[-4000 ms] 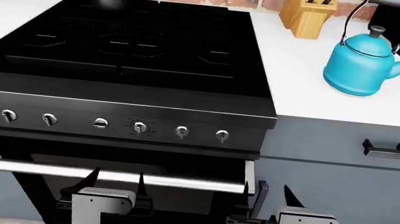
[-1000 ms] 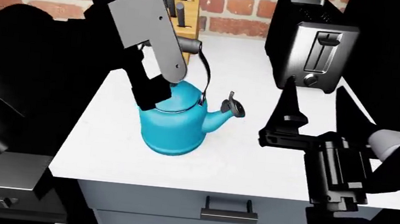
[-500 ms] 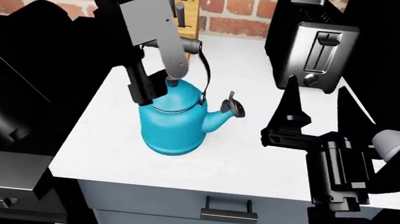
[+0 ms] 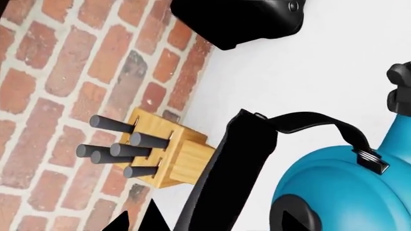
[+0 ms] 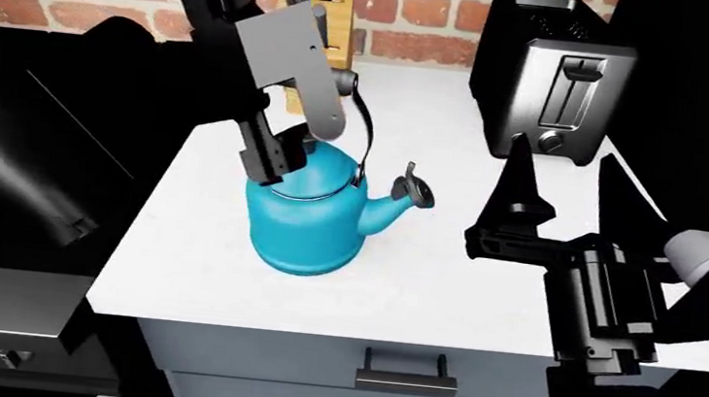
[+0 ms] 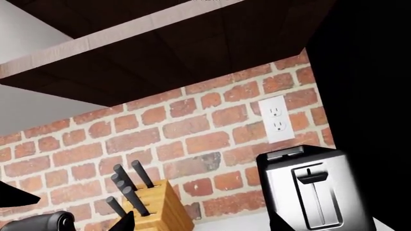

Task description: Pick the kettle from the counter and place it on a stove burner. Then turn the burner on.

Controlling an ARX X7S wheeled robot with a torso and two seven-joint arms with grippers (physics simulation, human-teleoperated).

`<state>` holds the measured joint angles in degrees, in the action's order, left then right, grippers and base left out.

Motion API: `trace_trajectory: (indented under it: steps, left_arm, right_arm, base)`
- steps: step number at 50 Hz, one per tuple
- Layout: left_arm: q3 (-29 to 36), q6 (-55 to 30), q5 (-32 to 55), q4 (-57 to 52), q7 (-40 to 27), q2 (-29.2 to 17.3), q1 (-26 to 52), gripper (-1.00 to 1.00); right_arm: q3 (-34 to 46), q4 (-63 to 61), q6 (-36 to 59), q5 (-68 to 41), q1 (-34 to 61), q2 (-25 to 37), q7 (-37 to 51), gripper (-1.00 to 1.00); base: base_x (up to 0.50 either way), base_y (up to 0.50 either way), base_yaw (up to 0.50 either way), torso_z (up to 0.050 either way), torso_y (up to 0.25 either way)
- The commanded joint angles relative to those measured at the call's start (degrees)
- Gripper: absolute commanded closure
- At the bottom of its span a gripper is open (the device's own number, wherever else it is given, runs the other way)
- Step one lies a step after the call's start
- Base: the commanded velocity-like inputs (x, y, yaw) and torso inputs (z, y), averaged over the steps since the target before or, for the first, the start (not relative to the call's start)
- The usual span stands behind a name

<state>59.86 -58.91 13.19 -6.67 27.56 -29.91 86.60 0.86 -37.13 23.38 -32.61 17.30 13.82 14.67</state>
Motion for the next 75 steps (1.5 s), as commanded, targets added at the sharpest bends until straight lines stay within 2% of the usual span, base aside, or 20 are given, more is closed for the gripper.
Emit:
trace_trajectory:
  steps: [1, 8, 9, 23, 47, 62, 75]
  left_arm:
    - [1.4, 2.3, -1.6, 3.8, -1.0, 1.3, -0.4, -1.00]
    - [1.9, 3.6, -2.5, 5.7, -1.6, 1.9, -0.5, -1.00]
    - [2.0, 4.7, -3.2, 5.7, -2.4, 1.7, -0.6, 1.00]
    - [1.0, 10.2, -5.7, 6.2, -6.2, 1.7, -1.0, 1.00]
    - [0.8, 14.9, -9.8, 7.6, -11.0, 1.6, -0.2, 1.00]
    - [1.8, 15.4, -11.4, 7.6, -11.3, 1.1, 0.6, 1.00]
    - [1.5, 14.8, -11.5, 7.7, -11.4, 1.1, 1.0, 1.00]
  right_arm:
    - [0.0, -0.2, -0.4, -1.0, 0.0, 0.6, 0.6, -1.00]
    - [0.4, 0.2, -0.8, -1.1, 0.0, 0.8, 0.7, -1.00]
    - [0.5, 0.1, -0.8, -1.1, 0.0, 0.9, 0.8, -1.00]
    - [1.0, 0.1, -1.0, -1.1, 0.1, 1.2, 1.2, -1.00]
    - [1.4, -0.5, -1.3, -1.7, 0.0, 1.8, 1.9, -1.00]
    - [1.0, -0.3, -0.8, -2.2, 0.3, 2.0, 3.4, -1.00]
    - [1.1, -0.8, 0.1, -2.1, 0.6, 2.5, 4.9, -1.00]
  base:
    - [0.00, 0.00, 0.00, 0.000, 0.000]
    - [0.00, 0.00, 0.00, 0.000, 0.000]
    - [0.00, 0.00, 0.00, 0.000, 0.000]
    - [0.00, 0.00, 0.00, 0.000, 0.001]
    - [0.00, 0.00, 0.00, 0.000, 0.001]
    - [0.00, 0.00, 0.00, 0.000, 0.001]
    - [-0.05, 0.47, 0.00, 0.000, 0.001]
